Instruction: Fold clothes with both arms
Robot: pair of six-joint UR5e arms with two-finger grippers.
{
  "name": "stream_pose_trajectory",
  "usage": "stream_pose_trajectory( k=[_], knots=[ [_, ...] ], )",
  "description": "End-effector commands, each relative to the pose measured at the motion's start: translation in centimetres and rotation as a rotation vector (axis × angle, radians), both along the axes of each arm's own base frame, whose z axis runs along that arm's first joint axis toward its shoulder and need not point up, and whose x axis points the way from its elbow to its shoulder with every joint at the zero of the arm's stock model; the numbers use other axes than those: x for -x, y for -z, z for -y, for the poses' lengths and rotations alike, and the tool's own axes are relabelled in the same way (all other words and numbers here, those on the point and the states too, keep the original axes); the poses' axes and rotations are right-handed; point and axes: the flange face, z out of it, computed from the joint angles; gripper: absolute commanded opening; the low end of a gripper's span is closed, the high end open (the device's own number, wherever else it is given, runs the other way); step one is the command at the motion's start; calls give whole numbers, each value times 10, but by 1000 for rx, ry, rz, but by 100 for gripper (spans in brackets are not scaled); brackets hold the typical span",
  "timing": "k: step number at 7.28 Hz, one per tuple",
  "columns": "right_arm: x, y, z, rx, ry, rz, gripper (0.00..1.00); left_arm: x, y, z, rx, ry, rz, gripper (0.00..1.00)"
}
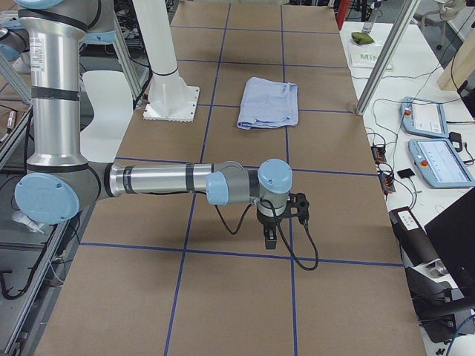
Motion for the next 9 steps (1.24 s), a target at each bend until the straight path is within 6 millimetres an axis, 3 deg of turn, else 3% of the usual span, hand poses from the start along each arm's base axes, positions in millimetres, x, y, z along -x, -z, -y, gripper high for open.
stream_pose_trajectory(
  k=[1, 9],
  knots=[
    [-1, -1, -3, 3, -4, 0, 100, -1, -3, -1, -2, -3, 0, 100],
    [-1, -2, -6, -22, -5, 3, 100, 0, 1, 1, -44, -1, 5, 100]
  ],
)
